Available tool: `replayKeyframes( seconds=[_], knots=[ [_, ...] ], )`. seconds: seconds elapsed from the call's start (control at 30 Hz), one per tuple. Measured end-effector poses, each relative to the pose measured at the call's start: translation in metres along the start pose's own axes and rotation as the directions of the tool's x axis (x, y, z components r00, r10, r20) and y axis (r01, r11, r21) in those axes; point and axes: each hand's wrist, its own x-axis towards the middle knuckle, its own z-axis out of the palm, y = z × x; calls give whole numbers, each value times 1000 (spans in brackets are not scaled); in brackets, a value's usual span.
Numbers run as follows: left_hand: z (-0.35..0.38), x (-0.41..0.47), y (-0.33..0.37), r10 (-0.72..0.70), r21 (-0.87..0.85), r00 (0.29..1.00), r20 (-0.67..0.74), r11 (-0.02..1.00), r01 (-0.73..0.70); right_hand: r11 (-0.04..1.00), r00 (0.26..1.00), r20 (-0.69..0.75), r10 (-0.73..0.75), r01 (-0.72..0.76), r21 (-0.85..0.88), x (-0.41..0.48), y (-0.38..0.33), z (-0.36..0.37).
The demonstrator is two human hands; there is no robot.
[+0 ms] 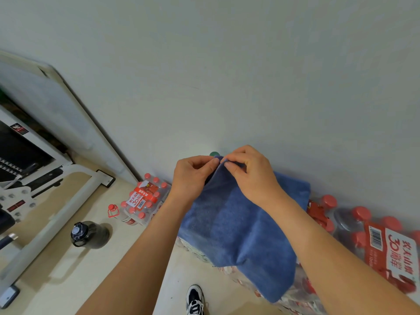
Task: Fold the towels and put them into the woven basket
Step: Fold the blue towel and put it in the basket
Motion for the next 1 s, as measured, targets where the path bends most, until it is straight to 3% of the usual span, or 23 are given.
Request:
replayKeyframes(
  seconds=[0.33, 0.47, 0.53, 0.6, 0.67, 0.77, 0.9, 1.0],
  knots=[
    [1, -7, 8, 50, -97, 998, 46, 994, -45, 984, 993, -51, 103, -95, 149, 7, -4, 3],
    [3, -5, 10, 121, 42, 993, 4, 992, -121, 986, 994, -37, 101, -95, 137, 6, -4, 2],
    [3, 0, 10, 177, 163, 984, -20, 972, -172, 991, 988, 77, 130, -133, 32, 5, 4, -6],
    [2, 4, 10, 214, 237, 976, -41, 951, -199, 968, 952, 235, 198, -153, -198, 6, 21, -22],
    [-1, 9, 10, 232, 266, 970, -70, 942, -206, 901, 889, 347, 299, -142, -411, 5, 40, -44],
    [-7, 21, 10, 249, 289, 961, -119, 935, -207, 776, 801, 404, 441, -114, -621, 4, 63, -74],
    [-13, 36, 7, 254, 356, 948, -193, 918, -174, 730, 734, 393, 555, -203, -652, -1, 83, -103],
    [-13, 41, 3, 260, 438, 952, -163, 884, -166, 755, 754, 352, 554, -277, -595, -13, 95, -114]
  ],
)
